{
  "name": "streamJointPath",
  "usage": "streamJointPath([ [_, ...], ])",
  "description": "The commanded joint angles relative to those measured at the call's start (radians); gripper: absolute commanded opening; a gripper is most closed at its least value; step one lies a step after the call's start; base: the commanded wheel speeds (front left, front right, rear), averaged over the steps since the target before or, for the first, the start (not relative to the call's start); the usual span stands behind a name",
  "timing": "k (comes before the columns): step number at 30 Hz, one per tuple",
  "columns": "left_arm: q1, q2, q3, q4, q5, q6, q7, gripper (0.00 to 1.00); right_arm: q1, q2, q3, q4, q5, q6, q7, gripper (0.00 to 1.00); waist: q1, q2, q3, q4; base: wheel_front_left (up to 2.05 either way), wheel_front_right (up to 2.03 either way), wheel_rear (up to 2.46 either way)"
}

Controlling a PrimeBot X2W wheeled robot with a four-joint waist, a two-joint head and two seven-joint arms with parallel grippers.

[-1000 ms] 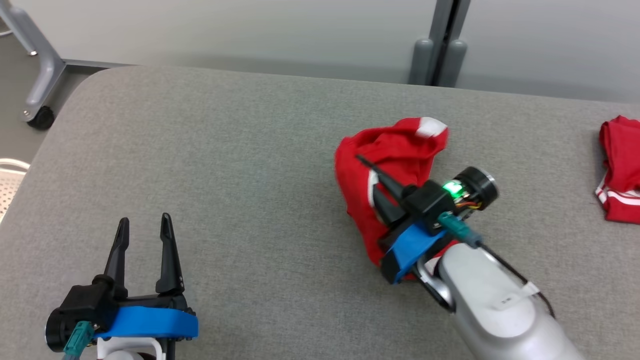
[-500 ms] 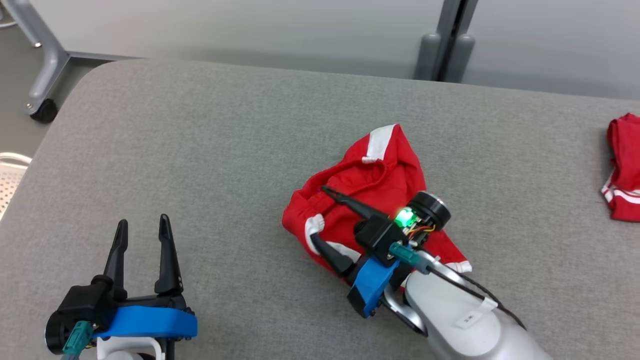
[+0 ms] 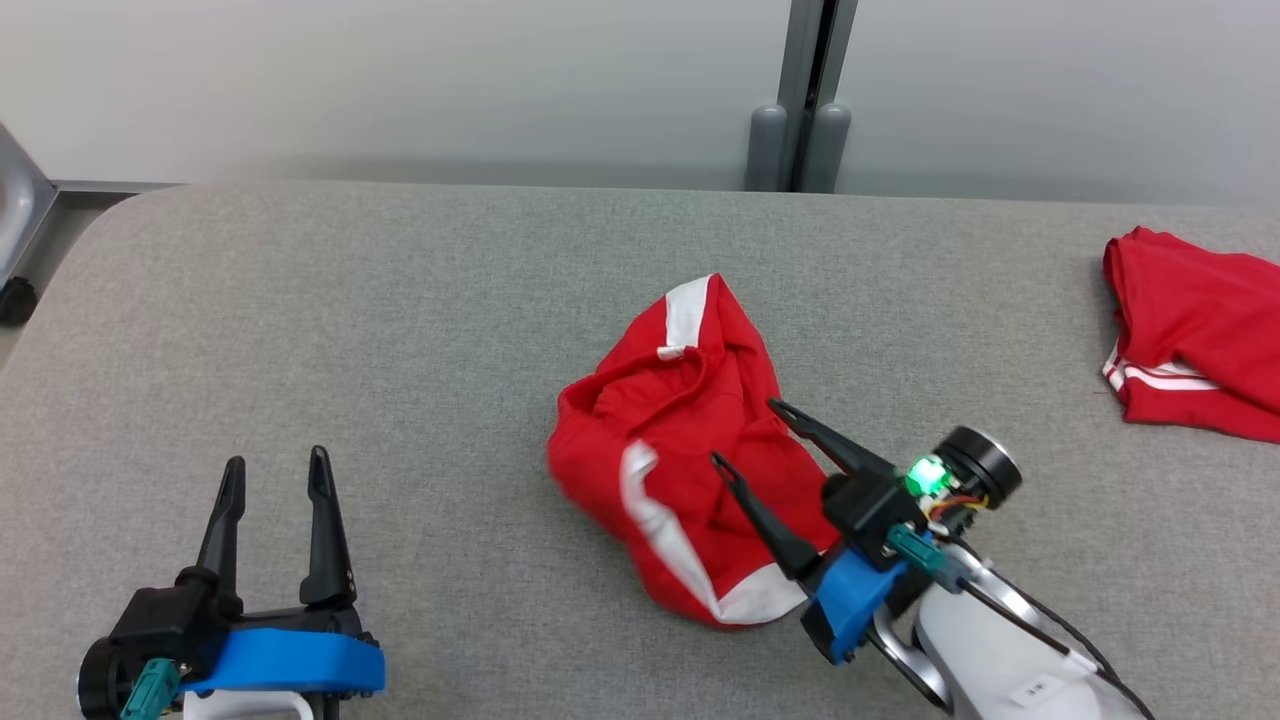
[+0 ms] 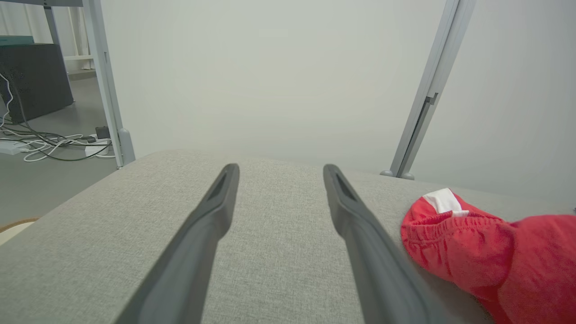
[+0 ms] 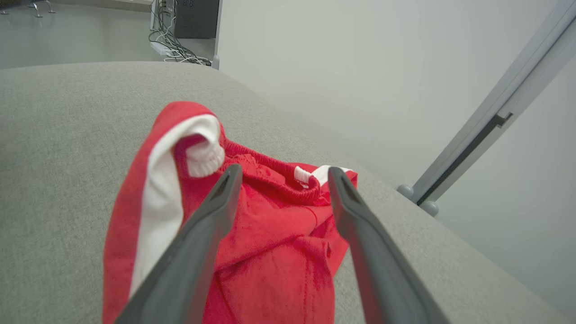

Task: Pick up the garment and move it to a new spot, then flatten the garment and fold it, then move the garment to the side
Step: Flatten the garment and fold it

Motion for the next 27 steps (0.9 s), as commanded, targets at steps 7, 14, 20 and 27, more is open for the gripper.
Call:
streamJointPath([
  [7, 0.018, -0.001, 0.004, -0.010, 0.003, -0.006, -0.004, 1.00, 0.123, -0.031, -0.096, -0.031, 0.039, 0.000, -0.003, 1.00, 0.0000, 0.0000, -0.011, -0.013, 0.00, 0.00, 0.00],
  [14, 0.028, -0.001, 0.006, -0.016, 0.009, -0.007, -0.004, 1.00, 0.191, -0.022, -0.175, -0.002, 0.106, 0.000, -0.003, 1.00, 0.0000, 0.0000, -0.004, -0.017, 0.00, 0.00, 0.00],
  [20, 0.014, -0.001, 0.003, -0.017, 0.013, -0.008, -0.004, 1.00, 0.181, 0.004, -0.192, 0.088, 0.136, 0.000, 0.000, 1.00, 0.0000, 0.0000, 0.010, -0.009, 0.00, 0.00, 0.00],
  [27, 0.000, -0.002, 0.003, -0.019, 0.015, -0.008, -0.004, 1.00, 0.141, 0.038, -0.205, 0.236, 0.165, 0.000, 0.001, 1.00, 0.0000, 0.0000, 0.028, 0.003, 0.00, 0.00, 0.00],
])
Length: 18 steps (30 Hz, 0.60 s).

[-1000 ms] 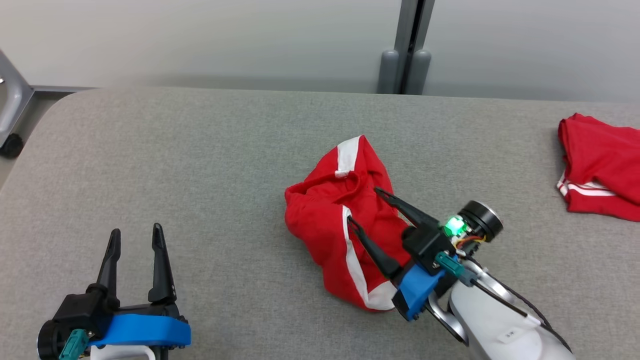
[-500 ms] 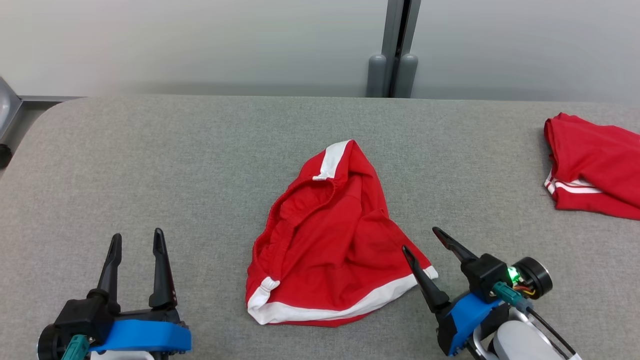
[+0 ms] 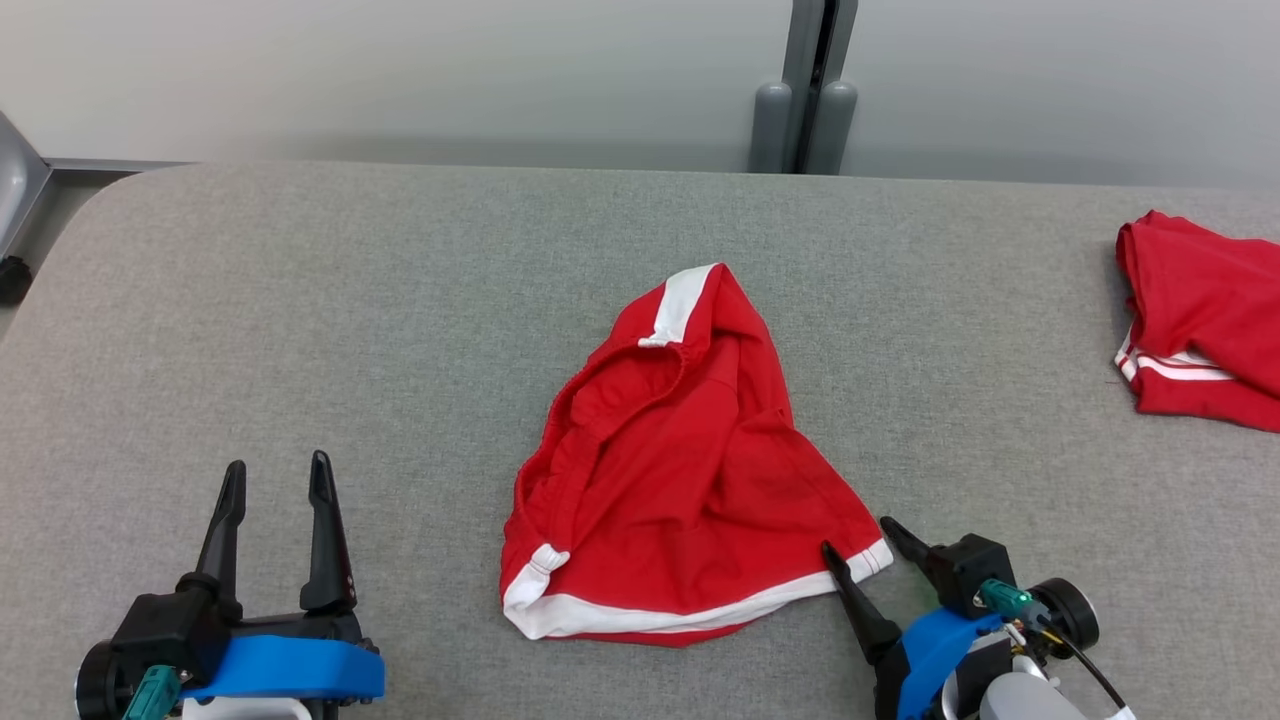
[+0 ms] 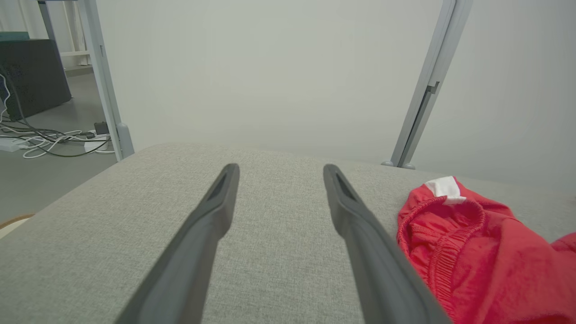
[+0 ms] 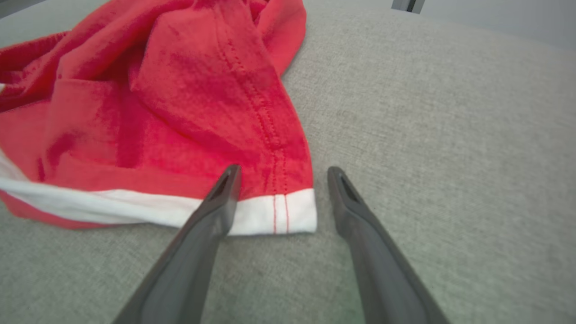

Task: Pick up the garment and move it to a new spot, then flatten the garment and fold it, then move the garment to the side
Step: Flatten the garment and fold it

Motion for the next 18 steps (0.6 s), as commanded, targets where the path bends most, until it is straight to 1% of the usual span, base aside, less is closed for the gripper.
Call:
streamJointPath([
  [1, -0.015, -0.002, 0.005, -0.003, 0.005, -0.004, -0.004, 1.00, -0.019, 0.009, 0.001, 0.030, 0.009, 0.000, -0.004, 1.00, 0.0000, 0.0000, 0.004, 0.003, 0.00, 0.00, 0.00],
  [2, -0.015, -0.002, 0.006, -0.003, 0.005, -0.003, -0.004, 1.00, -0.023, 0.014, 0.004, 0.045, 0.022, 0.000, -0.004, 1.00, 0.0000, 0.0000, 0.006, 0.003, 0.00, 0.00, 0.00],
  [3, -0.016, -0.002, 0.008, -0.004, 0.005, -0.003, -0.004, 1.00, -0.027, 0.019, 0.009, 0.054, 0.037, 0.000, -0.004, 0.63, 0.0000, 0.0000, 0.007, 0.003, 0.00, 0.00, 0.00],
  [4, -0.016, -0.002, 0.011, -0.005, 0.005, -0.004, -0.004, 1.00, -0.031, 0.023, 0.018, 0.062, 0.048, 0.000, -0.004, 0.29, 0.0000, 0.0000, 0.009, 0.001, 0.00, 0.00, 0.00],
  [5, -0.015, -0.002, 0.013, -0.005, 0.005, -0.003, -0.004, 1.00, -0.035, 0.026, 0.028, 0.067, 0.056, 0.000, -0.004, 0.00, 0.0000, 0.0000, 0.010, -0.002, 0.00, 0.00, 0.00],
  [7, -0.011, -0.002, 0.015, -0.006, 0.005, -0.003, -0.004, 1.00, -0.043, 0.027, 0.031, 0.065, 0.082, 0.000, -0.005, 0.00, 0.0000, 0.0000, 0.011, -0.009, 0.00, 0.00, 0.00],
  [9, -0.009, -0.002, 0.013, -0.002, 0.006, -0.003, -0.005, 1.00, -0.049, 0.014, 0.014, 0.046, 0.103, 0.000, -0.006, 0.00, 0.0000, 0.0000, 0.008, -0.017, 0.00, 0.00, 0.00],
  [13, -0.007, -0.002, 0.007, 0.000, 0.000, -0.001, -0.005, 1.00, 0.004, -0.014, -0.067, -0.025, 0.130, 0.000, -0.007, 0.00, 0.0000, 0.0000, -0.001, -0.032, 0.00, 0.00, 0.00],
  [18, -0.002, -0.002, 0.003, 0.000, -0.007, 0.005, -0.005, 1.00, 0.102, -0.053, -0.168, -0.101, 0.135, 0.000, -0.007, 0.00, 0.0000, 0.0000, -0.012, -0.047, 0.00, 0.00, 0.00],
])
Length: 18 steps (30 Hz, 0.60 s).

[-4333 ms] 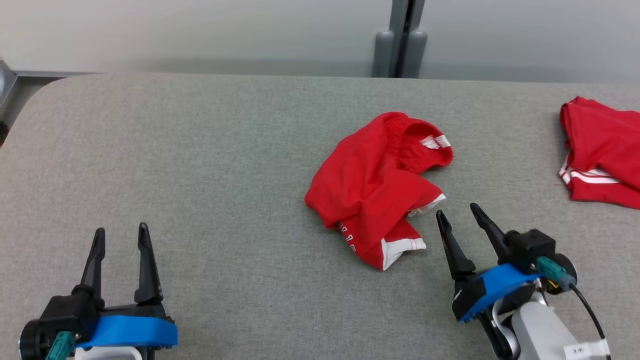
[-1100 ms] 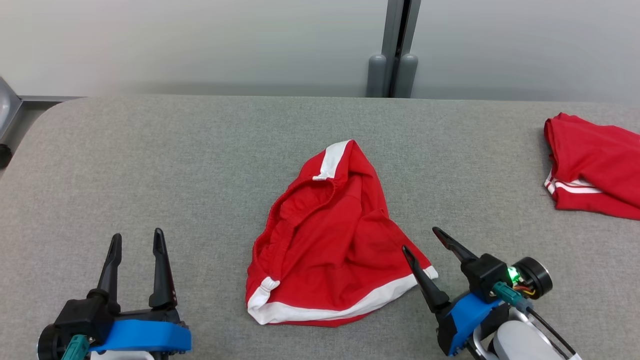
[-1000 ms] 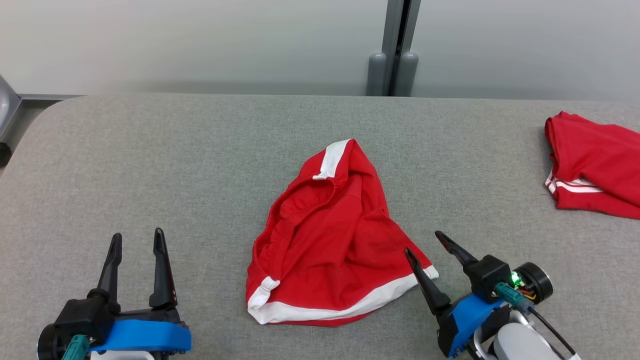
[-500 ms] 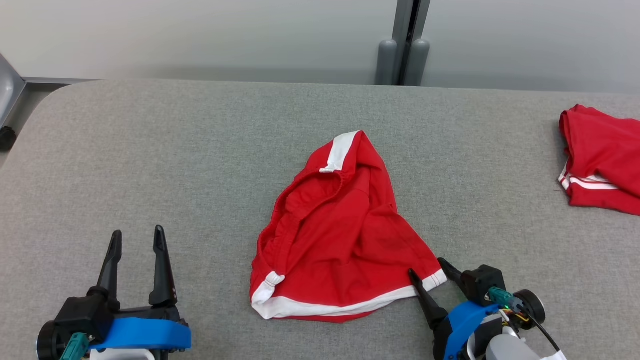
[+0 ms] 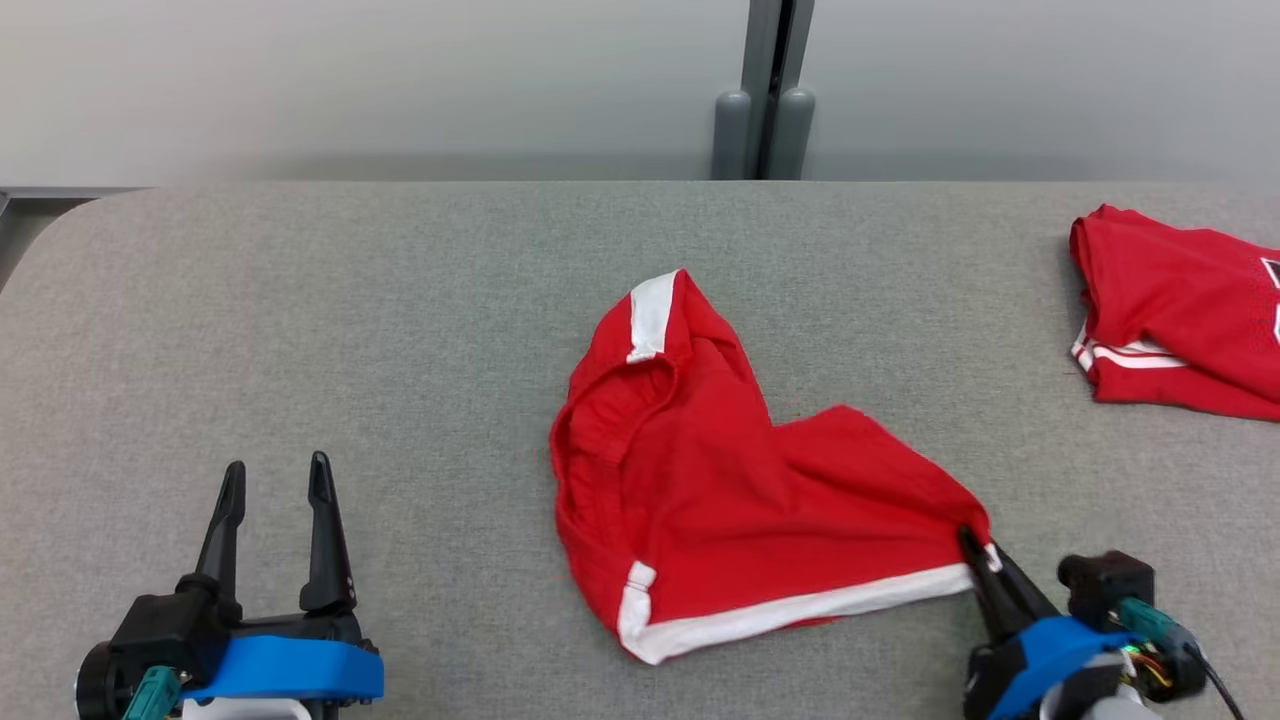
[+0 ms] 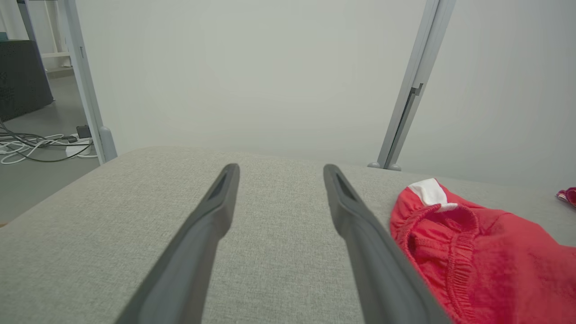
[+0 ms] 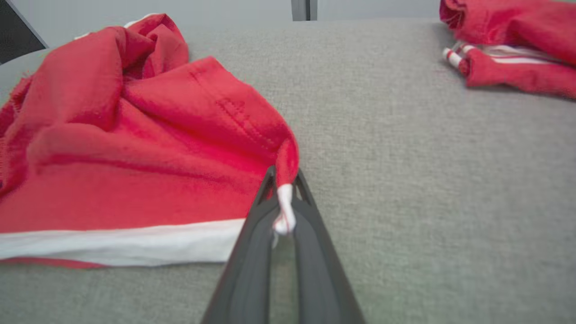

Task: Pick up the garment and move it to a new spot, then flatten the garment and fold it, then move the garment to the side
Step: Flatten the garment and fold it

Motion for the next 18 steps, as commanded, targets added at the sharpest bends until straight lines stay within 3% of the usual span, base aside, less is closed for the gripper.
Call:
streamJointPath([
  [1, 0.000, -0.002, 0.002, 0.000, -0.006, 0.005, -0.005, 1.00, 0.036, -0.012, -0.023, -0.021, 0.004, 0.000, -0.003, 0.00, 0.0000, 0.0000, -0.004, -0.008, 0.00, 0.00, 0.00],
  [2, 0.002, -0.001, 0.003, 0.000, -0.006, 0.005, -0.005, 1.00, 0.050, -0.011, -0.033, -0.026, 0.008, 0.000, -0.003, 0.00, 0.0000, 0.0000, -0.005, -0.011, 0.00, 0.00, 0.00],
  [3, 0.004, -0.002, 0.002, 0.000, -0.006, 0.005, -0.005, 1.00, 0.061, -0.013, -0.041, -0.034, 0.006, 0.000, -0.003, 0.08, 0.0000, 0.0000, -0.006, -0.014, 0.00, 0.00, 0.00],
  [4, 0.006, -0.001, 0.001, 0.001, -0.006, 0.005, -0.005, 1.00, 0.065, -0.014, -0.045, -0.051, 0.003, 0.000, -0.003, 0.47, 0.0000, 0.0000, -0.007, -0.017, 0.00, 0.00, 0.00],
  [5, 0.007, -0.002, 0.000, 0.001, -0.005, 0.005, -0.005, 1.00, 0.072, -0.010, -0.053, -0.069, 0.006, 0.000, -0.003, 1.00, 0.0000, 0.0000, -0.008, -0.019, 0.00, 0.00, 0.00],
  [10, 0.016, -0.002, 0.003, 0.002, -0.001, 0.004, -0.005, 1.00, 0.098, -0.006, -0.103, -0.161, -0.015, 0.000, -0.003, 1.00, 0.0000, 0.0000, -0.018, -0.026, 0.00, 0.00, 0.00],
  [18, 0.018, -0.002, -0.004, 0.002, 0.012, 0.000, -0.005, 1.00, 0.162, 0.058, -0.187, -0.448, -0.077, 0.000, -0.003, 1.00, 0.0000, 0.0000, -0.026, -0.024, 0.00, 0.00, 0.00],
])
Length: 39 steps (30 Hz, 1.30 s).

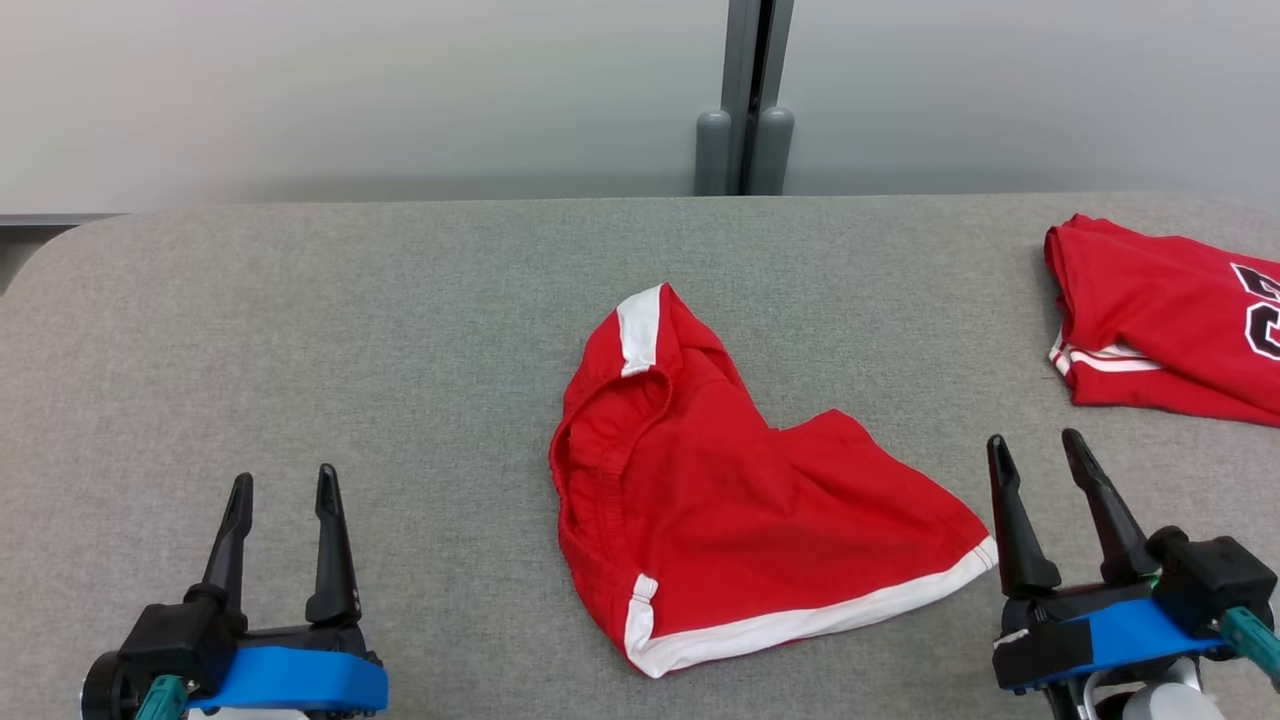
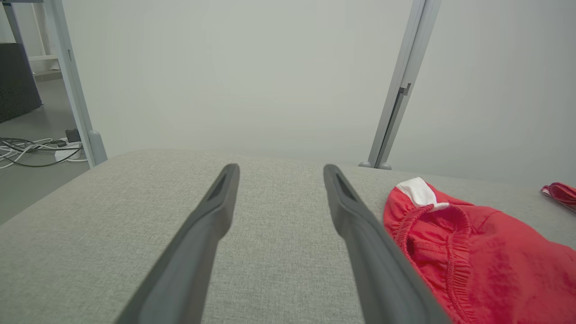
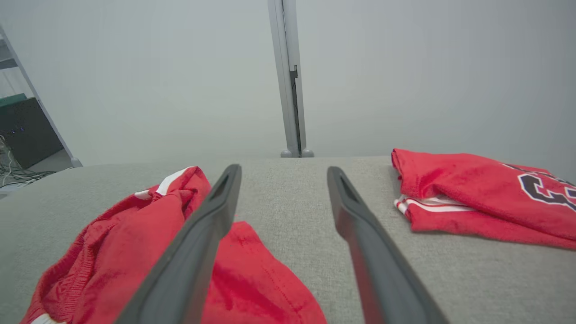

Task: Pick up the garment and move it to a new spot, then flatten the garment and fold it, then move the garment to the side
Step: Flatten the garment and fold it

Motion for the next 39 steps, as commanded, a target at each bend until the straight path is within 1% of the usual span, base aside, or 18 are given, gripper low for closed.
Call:
streamJointPath([
  [1, 0.001, -0.001, 0.001, -0.001, 0.005, -0.002, -0.005, 1.00, 0.021, 0.009, -0.003, -0.029, -0.009, 0.000, -0.002, 1.00, 0.0000, 0.0000, 0.001, 0.001, 0.00, 0.00, 0.00],
  [4, -0.001, -0.001, 0.001, -0.001, 0.006, -0.004, -0.005, 1.00, 0.045, 0.032, 0.004, -0.098, -0.011, 0.000, -0.002, 1.00, 0.0000, 0.0000, 0.003, 0.004, 0.00, 0.00, 0.00],
  [6, -0.002, -0.001, 0.000, 0.001, 0.008, -0.004, -0.005, 1.00, 0.062, 0.040, 0.021, -0.117, -0.019, 0.000, -0.002, 1.00, 0.0000, 0.0000, 0.004, 0.004, 0.00, 0.00, 0.00],
  [14, -0.009, -0.001, 0.000, 0.003, 0.014, -0.006, -0.005, 1.00, 0.067, 0.052, 0.082, -0.083, -0.039, 0.000, -0.002, 1.00, 0.0000, 0.0000, 0.011, 0.002, 0.00, 0.00, 0.00],
  [20, -0.018, -0.001, 0.000, 0.004, 0.020, -0.008, -0.005, 1.00, 0.050, 0.053, 0.090, -0.071, -0.041, 0.000, -0.002, 1.00, 0.0000, 0.0000, 0.014, 0.003, 0.00, 0.00, 0.00],
  [23, -0.023, 0.002, -0.024, 0.001, 0.037, -0.009, -0.005, 1.00, 0.045, 0.053, 0.086, -0.065, -0.036, 0.000, -0.002, 1.00, 0.0000, 0.0000, 0.013, 0.003, 0.00, 0.00, 0.00],
  [25, -0.039, 0.008, -0.055, 0.006, 0.049, -0.011, -0.005, 1.00, 0.040, 0.053, 0.084, -0.060, -0.035, 0.000, -0.002, 1.00, 0.0000, 0.0000, 0.014, 0.003, 0.00, 0.00, 0.00],
  [27, -0.056, 0.018, -0.108, 0.016, 0.064, -0.012, -0.005, 1.00, 0.038, 0.053, 0.086, -0.056, -0.036, 0.000, -0.002, 1.00, 0.0000, 0.0000, 0.015, 0.000, 0.00, 0.00, 0.00],
  [30, -0.092, 0.040, -0.206, 0.038, 0.078, -0.013, -0.005, 1.00, 0.032, 0.053, 0.088, -0.049, -0.036, 0.000, -0.002, 1.00, 0.0000, 0.0000, 0.016, -0.007, 0.00, 0.00, 0.00],
  [32, -0.126, 0.058, -0.280, 0.057, 0.068, -0.011, -0.002, 1.00, 0.027, 0.053, 0.090, -0.043, -0.038, 0.000, -0.002, 1.00, 0.0000, 0.0000, 0.018, -0.015, 0.00, 0.00, 0.00],
  [34, -0.163, 0.081, -0.351, 0.074, 0.056, -0.011, 0.018, 1.00, 0.026, 0.053, 0.088, -0.039, -0.039, 0.000, -0.002, 1.00, 0.0000, 0.0000, 0.021, -0.023, 0.00, 0.00, 0.00],
  [39, -0.240, 0.145, -0.505, 0.095, -0.003, -0.011, 0.122, 1.00, 0.023, 0.053, 0.088, -0.018, -0.032, 0.000, -0.002, 1.00, 0.0000, 0.0000, 0.025, -0.043, 0.00, 0.00, 0.00],
])
